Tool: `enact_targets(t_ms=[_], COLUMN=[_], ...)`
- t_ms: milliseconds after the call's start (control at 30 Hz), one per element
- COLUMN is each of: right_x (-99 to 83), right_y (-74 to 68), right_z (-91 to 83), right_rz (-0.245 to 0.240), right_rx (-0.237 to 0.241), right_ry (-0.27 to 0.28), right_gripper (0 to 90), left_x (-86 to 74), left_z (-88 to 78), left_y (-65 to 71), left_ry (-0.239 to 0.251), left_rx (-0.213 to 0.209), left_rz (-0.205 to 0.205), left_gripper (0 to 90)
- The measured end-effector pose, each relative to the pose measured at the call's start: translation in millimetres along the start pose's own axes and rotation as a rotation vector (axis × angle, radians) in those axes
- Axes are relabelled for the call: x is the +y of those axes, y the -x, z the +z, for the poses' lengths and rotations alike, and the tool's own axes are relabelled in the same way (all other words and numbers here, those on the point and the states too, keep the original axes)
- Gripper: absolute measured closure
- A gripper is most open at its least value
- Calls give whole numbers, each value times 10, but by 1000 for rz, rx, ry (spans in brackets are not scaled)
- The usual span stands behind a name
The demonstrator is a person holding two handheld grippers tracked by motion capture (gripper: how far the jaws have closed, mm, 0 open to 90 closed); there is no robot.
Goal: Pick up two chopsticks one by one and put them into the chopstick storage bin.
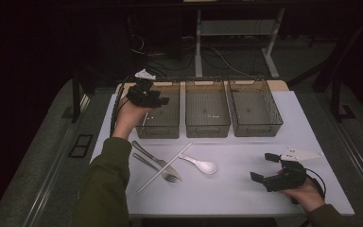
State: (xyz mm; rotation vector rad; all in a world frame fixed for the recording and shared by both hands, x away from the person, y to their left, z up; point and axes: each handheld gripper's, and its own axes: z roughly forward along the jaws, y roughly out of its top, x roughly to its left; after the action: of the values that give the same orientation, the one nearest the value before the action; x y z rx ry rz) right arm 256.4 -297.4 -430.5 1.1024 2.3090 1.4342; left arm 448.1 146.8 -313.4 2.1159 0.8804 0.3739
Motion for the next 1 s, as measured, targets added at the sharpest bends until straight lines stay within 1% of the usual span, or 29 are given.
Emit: enact_targets(t_ms=[33,100,133,167,200,233,267,400,433,533,667,767,833,867,967,1000], right_x=[0,-1,-1,-1,-1,-2,-2,-2,-2,-2,-3,-5,-4,-5,-5,-7], right_y=[0,-1,0,0,0,-4,-4,-6,-6,-4,-5,-7,-3,-7,-8,0], right_z=[0,0,1,1,1,3,3,5,6,6,5,5,7,6,6,5], right_rz=[-1,0,0,-1,0,1,1,-1,0,-1,0,2,-5,-1,2,-10], right_rx=[0,0,0,0,1,-1,-1,-1,-2,-3,-4,-3,-6,-5,-6,-3], right_ry=[0,0,0,0,-1,-2,-2,-4,-4,-5,-3,-7,-3,-5,-4,-8], right_gripper=[8,8,8,8,8,8,8,8,8,8,8,8,8,8,8,8], left_x=[-4,-24,-35,-49,-63,-79,-98,-187,-214,-321,-477,-576,-641,-675,-780,-815], left_z=[-21,-63,-84,-103,-131,-146,-165,-225,-240,-259,-276,-298,-309,-314,-317,-317], left_y=[20,73,99,133,155,194,231,375,403,479,574,651,707,733,814,837], left_ry=[3,7,7,13,6,16,22,32,26,35,34,39,36,36,44,45], left_rx=[-9,-14,-17,-24,-24,-29,-36,-47,-44,-45,-48,-51,-50,-51,-51,-50], left_rz=[9,9,20,20,37,28,30,44,53,56,63,68,75,81,81,86], left_gripper=[453,438,430,423,416,402,402,374,365,343,321,316,315,316,316,316])
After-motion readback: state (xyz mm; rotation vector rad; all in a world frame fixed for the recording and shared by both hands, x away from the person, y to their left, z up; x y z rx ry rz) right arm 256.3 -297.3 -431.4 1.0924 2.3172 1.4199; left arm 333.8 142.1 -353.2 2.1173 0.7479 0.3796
